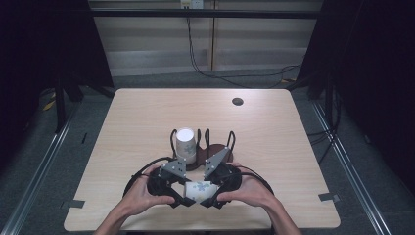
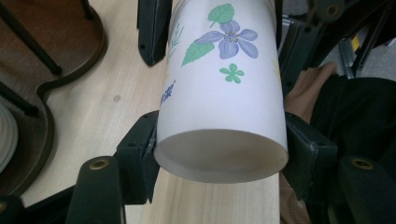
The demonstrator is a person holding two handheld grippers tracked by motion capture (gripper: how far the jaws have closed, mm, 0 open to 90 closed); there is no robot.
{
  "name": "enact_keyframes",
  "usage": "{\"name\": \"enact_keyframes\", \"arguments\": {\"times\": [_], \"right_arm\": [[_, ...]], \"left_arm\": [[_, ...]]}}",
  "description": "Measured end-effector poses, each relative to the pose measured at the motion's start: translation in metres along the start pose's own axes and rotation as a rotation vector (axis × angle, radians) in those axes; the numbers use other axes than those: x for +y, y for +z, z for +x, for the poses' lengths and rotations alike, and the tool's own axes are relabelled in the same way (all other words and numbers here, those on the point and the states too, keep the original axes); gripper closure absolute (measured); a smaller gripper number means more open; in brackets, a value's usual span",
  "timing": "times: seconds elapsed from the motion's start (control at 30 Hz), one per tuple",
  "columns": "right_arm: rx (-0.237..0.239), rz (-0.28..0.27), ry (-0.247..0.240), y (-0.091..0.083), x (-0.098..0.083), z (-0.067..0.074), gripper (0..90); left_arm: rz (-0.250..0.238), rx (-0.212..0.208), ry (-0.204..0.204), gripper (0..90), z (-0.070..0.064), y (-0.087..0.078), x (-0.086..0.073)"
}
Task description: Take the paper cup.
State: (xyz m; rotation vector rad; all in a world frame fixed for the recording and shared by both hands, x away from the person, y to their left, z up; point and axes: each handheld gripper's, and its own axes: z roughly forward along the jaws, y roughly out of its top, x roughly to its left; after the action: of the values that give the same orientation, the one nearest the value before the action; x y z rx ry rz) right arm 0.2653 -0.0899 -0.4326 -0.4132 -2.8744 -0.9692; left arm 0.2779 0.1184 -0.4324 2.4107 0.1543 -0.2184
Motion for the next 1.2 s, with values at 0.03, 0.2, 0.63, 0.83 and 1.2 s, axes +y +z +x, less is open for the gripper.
{"name": "enact_keyframes", "arguments": {"times": [0.03, 0.2, 0.63, 0.83, 1.2], "right_arm": [[-0.003, -0.008, 0.005, -0.001, -0.001, -0.001, 18.6], [-0.026, -0.05, 0.029, -0.009, -0.006, -0.004, 15.9], [-0.06, -0.136, 0.065, -0.015, -0.011, -0.005, 14.3], [-0.076, -0.209, 0.091, -0.023, -0.016, -0.007, 14.7], [-0.09, -0.277, 0.123, -0.027, -0.02, -0.008, 14.9]], "left_arm": [[0.002, 0.0, -0.003, 36.9, 0.0, 0.0, -0.001], [-0.015, 0.011, -0.021, 36.9, 0.001, -0.002, -0.003], [-0.114, 0.047, -0.073, 36.9, 0.004, -0.017, -0.009], [-0.162, 0.062, -0.08, 37.0, 0.006, -0.023, -0.013], [-0.225, 0.081, -0.104, 37.0, 0.01, -0.022, -0.021]]}}
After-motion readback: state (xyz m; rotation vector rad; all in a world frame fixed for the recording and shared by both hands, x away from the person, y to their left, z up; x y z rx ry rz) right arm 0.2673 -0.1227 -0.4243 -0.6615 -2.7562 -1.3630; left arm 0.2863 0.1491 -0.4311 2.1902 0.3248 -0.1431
